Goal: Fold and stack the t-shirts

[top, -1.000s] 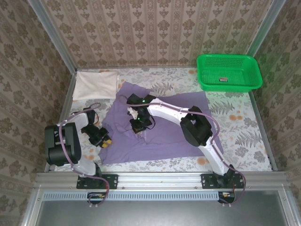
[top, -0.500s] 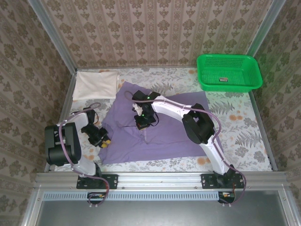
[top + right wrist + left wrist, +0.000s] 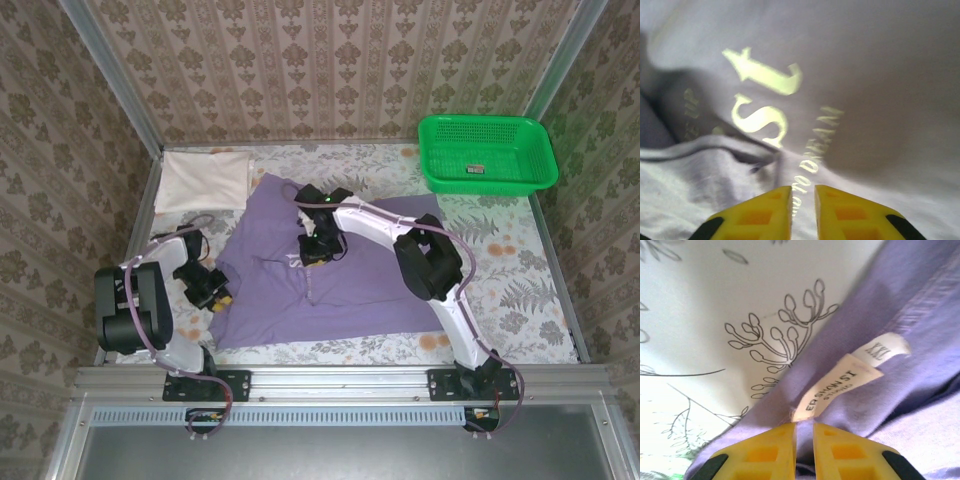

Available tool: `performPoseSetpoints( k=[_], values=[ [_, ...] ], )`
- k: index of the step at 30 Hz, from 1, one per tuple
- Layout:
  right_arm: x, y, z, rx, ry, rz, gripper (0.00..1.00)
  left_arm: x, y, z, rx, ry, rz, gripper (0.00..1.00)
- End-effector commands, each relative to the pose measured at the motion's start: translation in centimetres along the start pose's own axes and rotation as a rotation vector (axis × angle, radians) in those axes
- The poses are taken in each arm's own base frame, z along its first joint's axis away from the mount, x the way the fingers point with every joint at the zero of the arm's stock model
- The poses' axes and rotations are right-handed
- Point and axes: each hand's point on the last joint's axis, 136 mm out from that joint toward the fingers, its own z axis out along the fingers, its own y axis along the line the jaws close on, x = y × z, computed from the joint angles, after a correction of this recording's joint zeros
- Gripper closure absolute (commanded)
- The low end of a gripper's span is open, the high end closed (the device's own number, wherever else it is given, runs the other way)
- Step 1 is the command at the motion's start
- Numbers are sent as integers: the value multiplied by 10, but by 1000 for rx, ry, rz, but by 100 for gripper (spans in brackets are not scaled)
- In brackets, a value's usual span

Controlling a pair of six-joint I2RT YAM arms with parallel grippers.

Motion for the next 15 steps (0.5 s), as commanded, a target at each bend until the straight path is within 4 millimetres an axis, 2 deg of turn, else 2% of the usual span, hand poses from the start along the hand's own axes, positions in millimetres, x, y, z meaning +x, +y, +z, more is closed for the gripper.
performPoseSetpoints(
  k=[1,4,6,8,12,15],
  values=[
    [-8,-19,-38,37,-75,97,70,-7,-4,-25,-34,-87,62,83],
    [-9,-31,-56,45,-113,155,72,-9,-18,-44,-52,-160,129,83],
    [-8,-24,-70,8,-151,144,72,-10,-34,-56,-44,-214,192,81],
    [-1,-21,-81,-15,-182,136,72,-6,-53,-60,-19,-230,267,80],
    [24,-47,-106,23,-273,218,66,11,-87,-49,31,-162,422,81],
    [58,-77,-110,30,-305,350,65,24,-97,-34,29,-105,498,81]
  ],
)
